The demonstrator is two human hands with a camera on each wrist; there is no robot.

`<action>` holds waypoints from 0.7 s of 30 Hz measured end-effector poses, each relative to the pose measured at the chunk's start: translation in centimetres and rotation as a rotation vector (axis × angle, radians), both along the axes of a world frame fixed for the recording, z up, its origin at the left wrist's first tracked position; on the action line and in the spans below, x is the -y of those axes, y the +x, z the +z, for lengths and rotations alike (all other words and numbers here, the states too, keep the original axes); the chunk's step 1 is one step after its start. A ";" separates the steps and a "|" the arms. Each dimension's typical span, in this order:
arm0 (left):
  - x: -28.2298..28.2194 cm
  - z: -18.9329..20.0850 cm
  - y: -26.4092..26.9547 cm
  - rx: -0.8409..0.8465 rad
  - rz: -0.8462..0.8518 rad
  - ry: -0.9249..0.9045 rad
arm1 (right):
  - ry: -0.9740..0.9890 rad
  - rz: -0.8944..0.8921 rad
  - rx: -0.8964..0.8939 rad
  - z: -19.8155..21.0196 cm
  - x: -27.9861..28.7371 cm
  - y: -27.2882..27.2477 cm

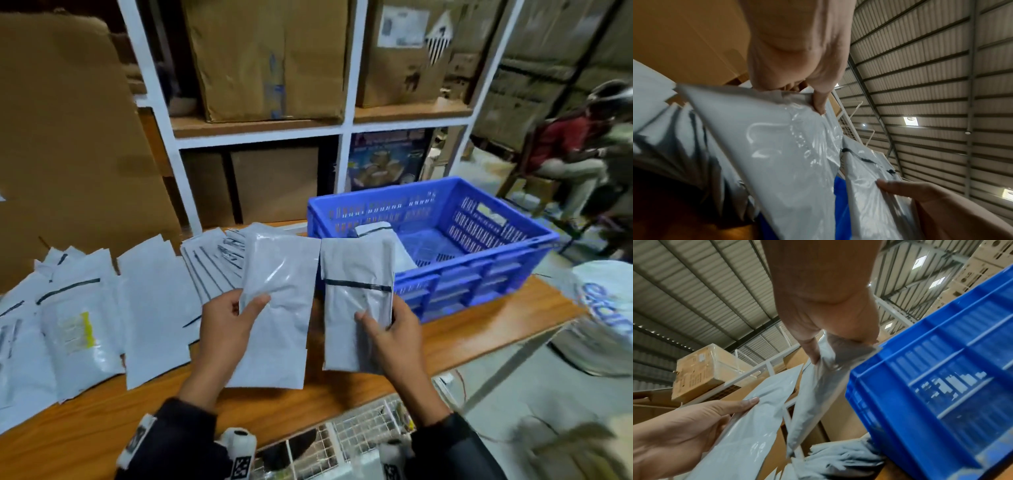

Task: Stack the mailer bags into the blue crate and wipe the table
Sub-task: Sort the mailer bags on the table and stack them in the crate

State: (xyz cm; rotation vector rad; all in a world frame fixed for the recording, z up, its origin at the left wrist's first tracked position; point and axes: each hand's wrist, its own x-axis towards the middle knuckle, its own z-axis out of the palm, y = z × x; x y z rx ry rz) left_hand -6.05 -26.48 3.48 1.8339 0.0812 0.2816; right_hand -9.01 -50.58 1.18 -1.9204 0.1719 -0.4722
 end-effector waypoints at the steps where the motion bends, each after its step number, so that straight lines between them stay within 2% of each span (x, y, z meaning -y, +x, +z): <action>1: 1.4 0.3 0.1 0.001 -0.011 -0.005 | 0.003 -0.023 0.008 0.3 1.5 0.0; 10: 8.8 4.1 4.0 -0.002 -0.082 -0.089 | 0.047 -0.131 0.085 2.5 11.2 3.2; 21: 14.2 8.0 14.1 0.113 -0.124 -0.118 | -0.045 -0.125 0.055 4.2 18.4 12.6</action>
